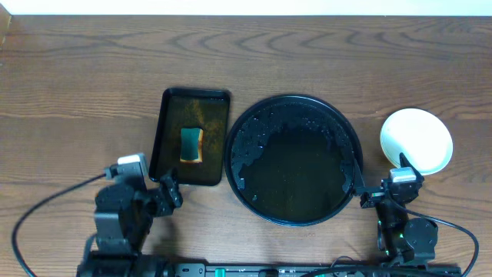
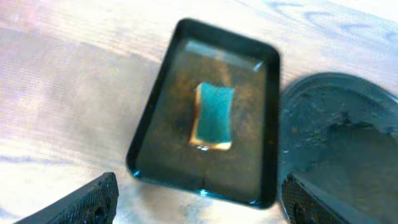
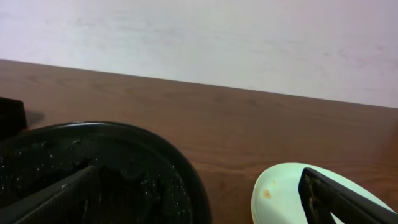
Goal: Clean dirty plates on tray and stack at the side
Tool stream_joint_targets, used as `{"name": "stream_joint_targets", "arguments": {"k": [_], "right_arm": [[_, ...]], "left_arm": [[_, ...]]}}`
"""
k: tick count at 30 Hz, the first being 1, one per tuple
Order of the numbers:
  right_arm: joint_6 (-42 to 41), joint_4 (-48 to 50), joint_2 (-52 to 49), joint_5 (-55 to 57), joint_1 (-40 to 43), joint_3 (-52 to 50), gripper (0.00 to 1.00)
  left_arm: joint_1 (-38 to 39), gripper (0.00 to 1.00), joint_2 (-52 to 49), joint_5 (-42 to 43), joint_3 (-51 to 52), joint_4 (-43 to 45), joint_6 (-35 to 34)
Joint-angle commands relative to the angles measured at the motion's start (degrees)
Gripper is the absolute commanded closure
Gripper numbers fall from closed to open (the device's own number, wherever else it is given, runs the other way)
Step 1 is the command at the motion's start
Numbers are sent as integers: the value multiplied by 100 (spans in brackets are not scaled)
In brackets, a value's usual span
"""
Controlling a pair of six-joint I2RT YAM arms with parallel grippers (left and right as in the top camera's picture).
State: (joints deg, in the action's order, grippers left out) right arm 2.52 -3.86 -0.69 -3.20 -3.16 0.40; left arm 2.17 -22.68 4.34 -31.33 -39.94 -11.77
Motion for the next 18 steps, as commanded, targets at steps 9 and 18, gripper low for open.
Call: {"name": "stream_joint_targets", "arguments": {"k": [9,18], "right_arm": [[-74,-22,31,-15,-24,-9,1],[-74,-22,31,-17,-24,-9,1]], "left_arm": [[-367,16,1980,118,2468,2260,55],[-374,16,2258,96,3091,3928,1027]]}}
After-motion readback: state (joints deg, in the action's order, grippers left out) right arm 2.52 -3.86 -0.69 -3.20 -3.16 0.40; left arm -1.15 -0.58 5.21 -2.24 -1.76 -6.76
